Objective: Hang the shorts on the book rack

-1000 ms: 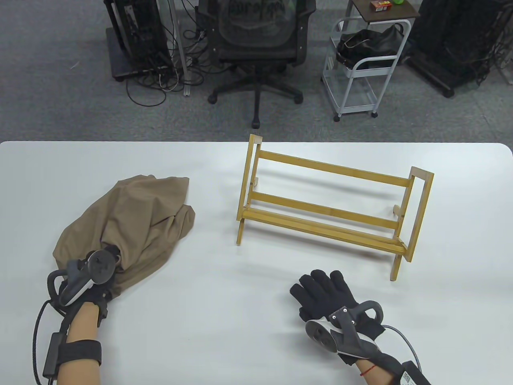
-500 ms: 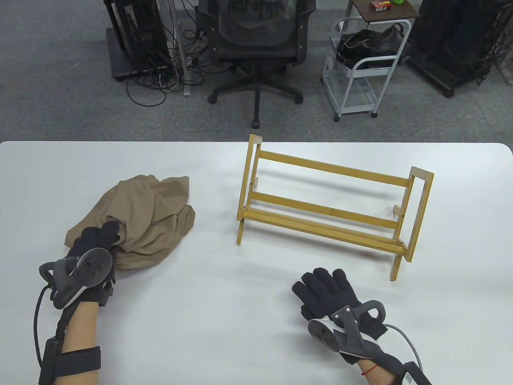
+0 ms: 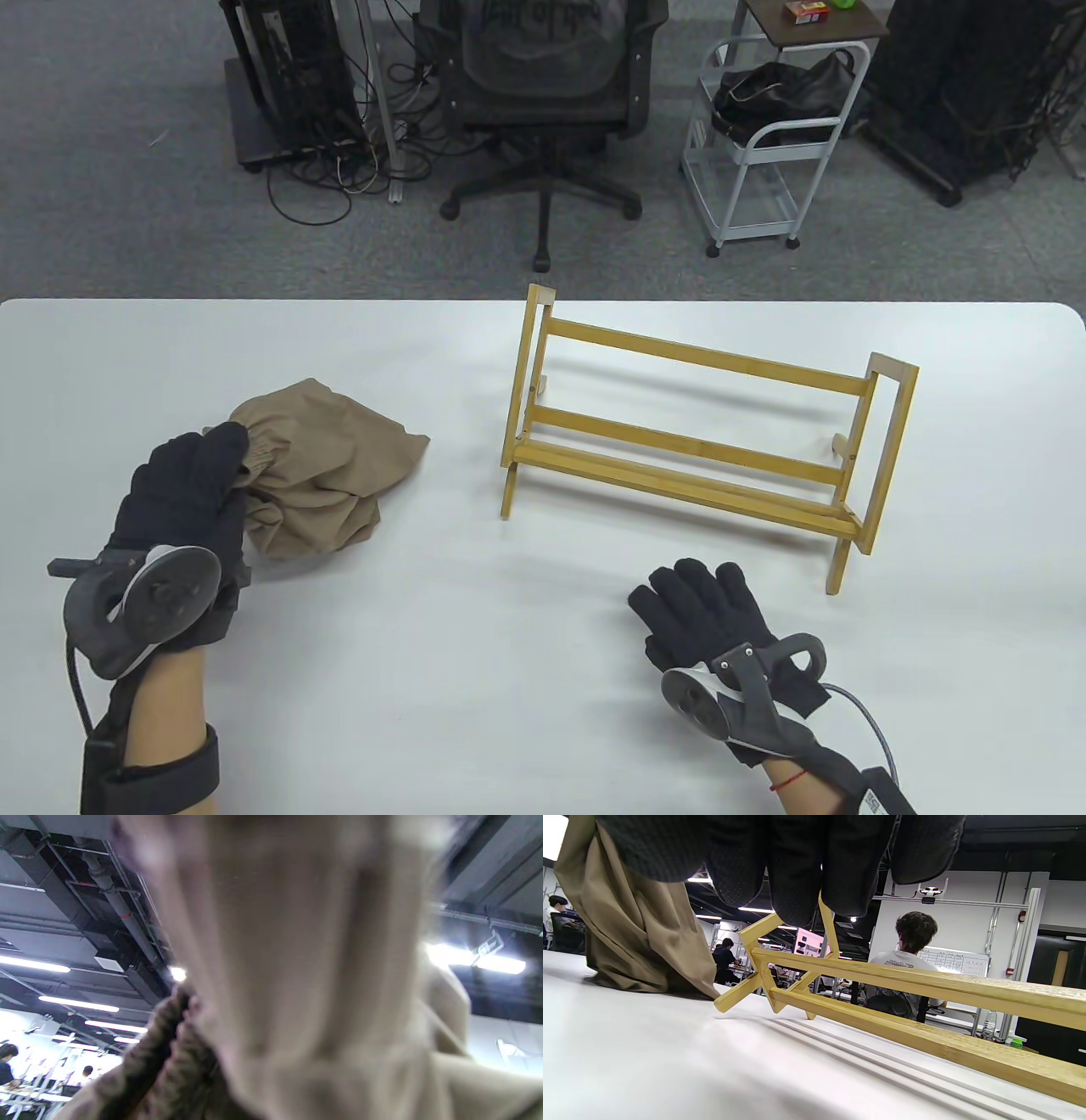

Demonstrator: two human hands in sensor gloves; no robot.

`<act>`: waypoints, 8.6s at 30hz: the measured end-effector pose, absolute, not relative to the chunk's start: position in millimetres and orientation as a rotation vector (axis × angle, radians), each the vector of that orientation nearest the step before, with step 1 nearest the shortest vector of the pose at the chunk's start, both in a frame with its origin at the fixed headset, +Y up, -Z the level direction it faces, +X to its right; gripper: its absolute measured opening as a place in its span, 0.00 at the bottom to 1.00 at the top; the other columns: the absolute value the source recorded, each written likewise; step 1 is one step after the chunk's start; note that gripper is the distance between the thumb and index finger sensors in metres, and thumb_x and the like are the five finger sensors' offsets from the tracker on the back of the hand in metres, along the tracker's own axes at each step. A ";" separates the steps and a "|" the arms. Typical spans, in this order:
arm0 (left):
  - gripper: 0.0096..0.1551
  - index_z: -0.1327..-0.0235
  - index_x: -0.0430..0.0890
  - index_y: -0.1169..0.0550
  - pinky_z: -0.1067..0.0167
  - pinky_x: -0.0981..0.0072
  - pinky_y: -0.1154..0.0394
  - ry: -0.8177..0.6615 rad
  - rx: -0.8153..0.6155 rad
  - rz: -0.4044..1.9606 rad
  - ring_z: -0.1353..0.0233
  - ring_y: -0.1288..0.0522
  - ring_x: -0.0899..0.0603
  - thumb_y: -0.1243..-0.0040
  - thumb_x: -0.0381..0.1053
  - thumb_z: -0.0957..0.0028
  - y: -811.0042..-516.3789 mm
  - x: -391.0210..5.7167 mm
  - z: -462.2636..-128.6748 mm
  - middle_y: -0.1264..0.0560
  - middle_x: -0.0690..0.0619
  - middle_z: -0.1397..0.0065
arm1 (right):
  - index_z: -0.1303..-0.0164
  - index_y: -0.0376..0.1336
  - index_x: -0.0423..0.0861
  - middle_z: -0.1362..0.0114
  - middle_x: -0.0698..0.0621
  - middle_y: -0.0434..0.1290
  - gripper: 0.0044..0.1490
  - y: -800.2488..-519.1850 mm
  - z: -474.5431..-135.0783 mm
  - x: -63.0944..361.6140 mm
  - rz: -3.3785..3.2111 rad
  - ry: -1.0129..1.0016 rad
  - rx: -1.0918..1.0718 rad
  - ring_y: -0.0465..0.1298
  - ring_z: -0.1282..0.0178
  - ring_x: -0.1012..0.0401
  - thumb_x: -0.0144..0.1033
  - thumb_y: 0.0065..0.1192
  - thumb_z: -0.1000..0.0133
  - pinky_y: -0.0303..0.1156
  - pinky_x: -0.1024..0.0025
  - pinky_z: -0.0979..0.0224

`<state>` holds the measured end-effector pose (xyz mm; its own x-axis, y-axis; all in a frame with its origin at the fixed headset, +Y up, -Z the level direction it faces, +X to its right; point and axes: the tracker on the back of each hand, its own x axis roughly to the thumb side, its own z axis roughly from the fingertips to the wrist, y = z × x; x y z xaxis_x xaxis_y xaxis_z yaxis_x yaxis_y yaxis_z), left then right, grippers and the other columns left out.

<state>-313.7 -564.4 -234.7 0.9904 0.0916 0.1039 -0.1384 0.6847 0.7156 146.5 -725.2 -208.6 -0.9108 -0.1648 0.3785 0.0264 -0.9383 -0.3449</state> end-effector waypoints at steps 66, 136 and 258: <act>0.30 0.38 0.63 0.24 0.65 0.70 0.17 -0.536 0.744 0.429 0.56 0.16 0.42 0.25 0.48 0.54 -534.6 -126.3 -216.5 0.21 0.49 0.38 | 0.28 0.58 0.65 0.17 0.58 0.64 0.38 -656.3 -206.5 175.5 -3.051 0.825 -0.407 0.65 0.15 0.54 0.61 0.56 0.52 0.59 0.52 0.16; 0.38 0.27 0.62 0.29 0.38 0.46 0.24 -0.517 0.557 0.352 0.29 0.23 0.35 0.33 0.65 0.53 -567.0 -143.8 -234.2 0.26 0.54 0.22 | 0.46 0.72 0.62 0.42 0.60 0.83 0.29 -560.5 -262.1 104.7 -3.370 0.984 -0.431 0.84 0.41 0.61 0.55 0.78 0.58 0.78 0.63 0.33; 0.34 0.29 0.55 0.26 0.38 0.39 0.28 -0.315 0.410 0.498 0.26 0.28 0.29 0.43 0.65 0.48 -655.3 -259.0 -234.5 0.27 0.49 0.23 | 0.23 0.54 0.61 0.16 0.55 0.62 0.39 -608.6 -382.9 178.7 -3.361 0.868 0.808 0.66 0.17 0.52 0.60 0.58 0.44 0.64 0.52 0.17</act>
